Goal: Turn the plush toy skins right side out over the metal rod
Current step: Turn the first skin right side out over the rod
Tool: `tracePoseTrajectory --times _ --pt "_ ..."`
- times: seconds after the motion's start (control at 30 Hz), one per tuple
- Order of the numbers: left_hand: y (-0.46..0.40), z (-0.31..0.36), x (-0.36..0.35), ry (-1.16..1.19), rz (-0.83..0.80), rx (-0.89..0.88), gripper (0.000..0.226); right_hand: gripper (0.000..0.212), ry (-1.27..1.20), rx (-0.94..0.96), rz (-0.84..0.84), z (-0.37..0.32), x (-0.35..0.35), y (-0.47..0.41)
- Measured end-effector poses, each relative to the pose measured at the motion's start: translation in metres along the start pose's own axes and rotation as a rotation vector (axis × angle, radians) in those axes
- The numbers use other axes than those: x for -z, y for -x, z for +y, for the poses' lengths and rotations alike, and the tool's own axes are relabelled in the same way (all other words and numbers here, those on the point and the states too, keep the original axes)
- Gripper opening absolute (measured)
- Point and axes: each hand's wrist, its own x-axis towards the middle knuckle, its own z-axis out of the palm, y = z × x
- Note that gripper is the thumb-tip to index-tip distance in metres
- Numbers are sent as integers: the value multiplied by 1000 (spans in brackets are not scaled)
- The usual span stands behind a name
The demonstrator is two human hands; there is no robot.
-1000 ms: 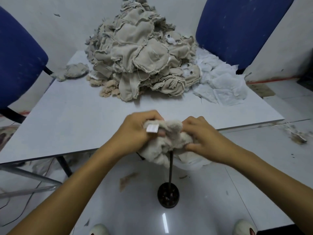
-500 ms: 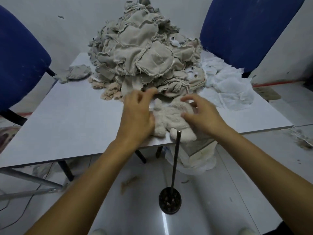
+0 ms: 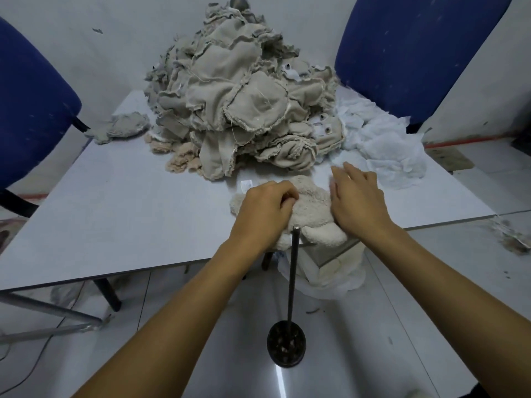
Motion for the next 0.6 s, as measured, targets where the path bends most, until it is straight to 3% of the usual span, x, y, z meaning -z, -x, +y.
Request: tracePoseTrajectory --times 0.2,0.33,0.4,0.5,0.6 --pt "-15 3 -8 78 -92 126 18 68 136 -67 -56 3 4 -7" --pt "-21 7 -9 1 -128 140 9 24 133 -104 34 6 5 -11" --pt "-20 8 -10 -37 -84 142 2 13 93 -95 43 8 5 -11" --pt "-18 9 -9 -91 -25 100 4 23 21 -82 51 11 8 -12" --pt "-17 7 -1 -156 79 -72 5 30 -33 -76 61 12 11 -13"
